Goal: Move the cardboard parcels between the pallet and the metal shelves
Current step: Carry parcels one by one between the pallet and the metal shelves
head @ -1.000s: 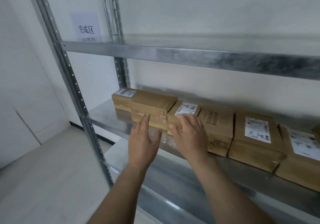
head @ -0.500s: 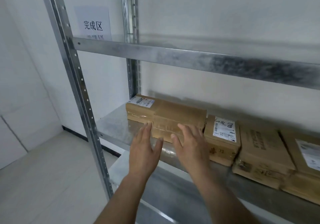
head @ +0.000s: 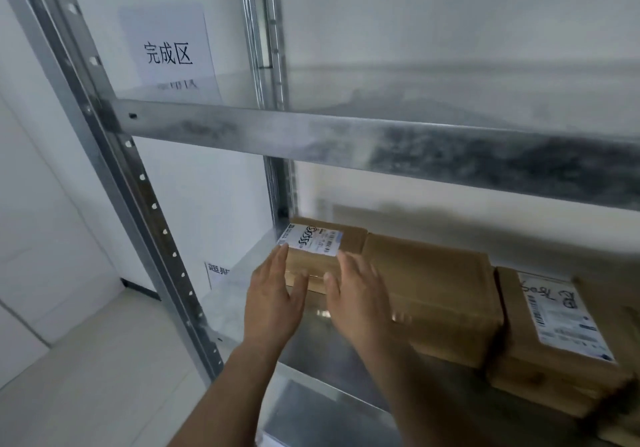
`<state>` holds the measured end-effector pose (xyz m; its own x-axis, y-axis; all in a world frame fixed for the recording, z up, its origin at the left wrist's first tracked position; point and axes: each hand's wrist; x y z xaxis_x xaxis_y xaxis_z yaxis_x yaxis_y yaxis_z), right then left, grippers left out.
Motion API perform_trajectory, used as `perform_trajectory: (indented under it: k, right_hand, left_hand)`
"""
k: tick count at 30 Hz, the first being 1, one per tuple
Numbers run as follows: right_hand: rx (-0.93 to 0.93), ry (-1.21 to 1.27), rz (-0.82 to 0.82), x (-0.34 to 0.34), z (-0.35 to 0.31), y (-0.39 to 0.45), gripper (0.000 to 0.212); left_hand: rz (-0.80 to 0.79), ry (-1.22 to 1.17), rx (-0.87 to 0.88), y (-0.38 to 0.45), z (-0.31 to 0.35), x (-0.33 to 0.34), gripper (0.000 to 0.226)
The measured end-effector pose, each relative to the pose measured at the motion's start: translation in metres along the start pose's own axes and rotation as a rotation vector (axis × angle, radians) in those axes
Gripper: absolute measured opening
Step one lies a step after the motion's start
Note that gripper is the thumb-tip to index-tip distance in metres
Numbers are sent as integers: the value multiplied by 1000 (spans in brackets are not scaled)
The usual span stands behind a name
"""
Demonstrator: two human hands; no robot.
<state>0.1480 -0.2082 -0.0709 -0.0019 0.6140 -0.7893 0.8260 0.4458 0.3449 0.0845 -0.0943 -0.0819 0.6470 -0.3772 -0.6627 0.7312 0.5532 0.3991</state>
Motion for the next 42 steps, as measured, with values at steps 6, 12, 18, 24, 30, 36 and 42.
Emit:
perform_trajectory:
  k: [6,12,18,24,30,36,42]
  right_hand:
    - [205,-53,4,51,-19,28,46]
    - [495,-76,97,73,-25,52,41]
    - [603,-150,111,83,-29,59,35]
    - [667,-134,165,79,-32,63,25]
    - [732,-91,145,83,-37,53,22]
    - [751,211,165,90,-40,26,42]
    - [597,339,200,82,-64,-15,47]
  left_hand:
    - [-143,-52,38,51,-51,3,52]
    - [-330,-132,86,103,-88,15,41]
    - [-550,-302,-20,122,-106,28,15]
    - [-476,-355,-68,126,-117,17,20]
    - [-502,-362,-167,124,-132,1,26]
    - [-582,-614,-150,98,-137,-17,32]
    - [-565,-667,-97,71,-142,-46,57]
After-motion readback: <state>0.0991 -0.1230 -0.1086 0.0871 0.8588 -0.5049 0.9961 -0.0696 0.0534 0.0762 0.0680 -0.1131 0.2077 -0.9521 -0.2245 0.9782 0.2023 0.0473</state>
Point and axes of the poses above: each hand's wrist, its own y-axis towards the middle knuckle, its own x-axis out of the palm, z = x × y, and after that the axes turned 1 degree about x, right-handed
